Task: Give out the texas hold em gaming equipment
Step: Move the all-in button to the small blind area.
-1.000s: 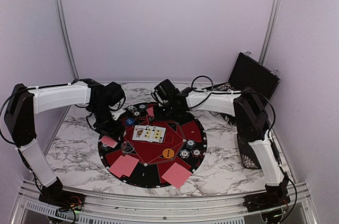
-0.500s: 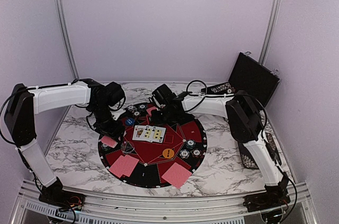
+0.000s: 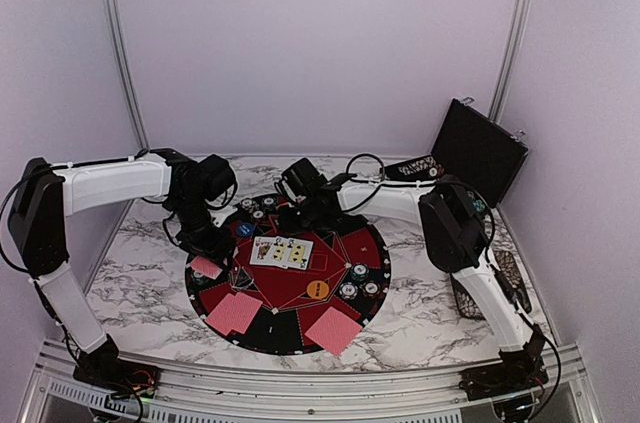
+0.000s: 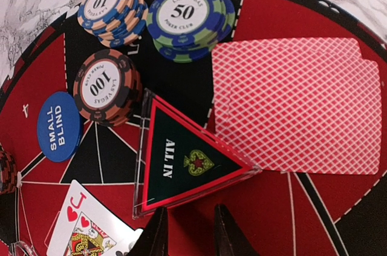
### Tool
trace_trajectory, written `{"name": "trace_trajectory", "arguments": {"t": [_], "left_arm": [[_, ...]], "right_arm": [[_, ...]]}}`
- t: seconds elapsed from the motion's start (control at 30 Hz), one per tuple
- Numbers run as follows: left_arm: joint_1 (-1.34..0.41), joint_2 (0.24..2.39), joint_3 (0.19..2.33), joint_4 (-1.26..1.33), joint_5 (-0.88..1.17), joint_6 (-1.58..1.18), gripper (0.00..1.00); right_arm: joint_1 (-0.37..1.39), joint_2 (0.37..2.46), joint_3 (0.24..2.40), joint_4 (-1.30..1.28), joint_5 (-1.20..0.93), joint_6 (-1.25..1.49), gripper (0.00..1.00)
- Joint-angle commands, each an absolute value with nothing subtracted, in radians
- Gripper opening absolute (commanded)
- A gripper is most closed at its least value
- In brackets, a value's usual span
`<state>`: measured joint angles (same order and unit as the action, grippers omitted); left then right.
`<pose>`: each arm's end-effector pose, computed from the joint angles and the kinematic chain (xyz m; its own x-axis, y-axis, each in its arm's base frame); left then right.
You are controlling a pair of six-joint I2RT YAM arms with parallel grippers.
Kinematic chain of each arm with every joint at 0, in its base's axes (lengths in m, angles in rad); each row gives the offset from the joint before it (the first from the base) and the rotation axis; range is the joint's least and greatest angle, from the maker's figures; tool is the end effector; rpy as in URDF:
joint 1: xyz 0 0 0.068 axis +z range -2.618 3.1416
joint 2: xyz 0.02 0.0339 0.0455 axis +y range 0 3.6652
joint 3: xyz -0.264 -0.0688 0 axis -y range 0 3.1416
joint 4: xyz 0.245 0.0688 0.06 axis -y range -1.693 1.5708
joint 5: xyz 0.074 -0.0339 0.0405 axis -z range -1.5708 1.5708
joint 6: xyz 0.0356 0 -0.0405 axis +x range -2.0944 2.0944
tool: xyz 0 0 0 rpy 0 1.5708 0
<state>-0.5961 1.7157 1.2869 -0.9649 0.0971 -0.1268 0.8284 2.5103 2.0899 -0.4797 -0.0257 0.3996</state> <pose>0.2671 -0.1854 0.2197 -0.8805 0.4453 -0.1627 0.4653 0.8774 -0.1169 0.3707 0.4054 0.1382 -0.7787 -0.2734 -0.5647 -0.4825 0.8363 0.2604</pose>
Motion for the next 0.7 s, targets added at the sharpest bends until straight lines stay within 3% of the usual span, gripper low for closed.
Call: {"name": "trace_trajectory", "arguments": {"t": [0.0, 0.67], "left_arm": [[-0.589, 1.680, 1.278, -0.962, 0.112, -0.122, 0.46], [-0.589, 1.687, 1.286, -0.963, 0.119, -0.120, 0.46]], "right_arm": [[0.847, 2.537, 2.127, -0.492, -0.046, 0.400, 0.25], [0.829, 2.443, 2.029, -0.457, -0.057, 0.414, 0.27]]}}
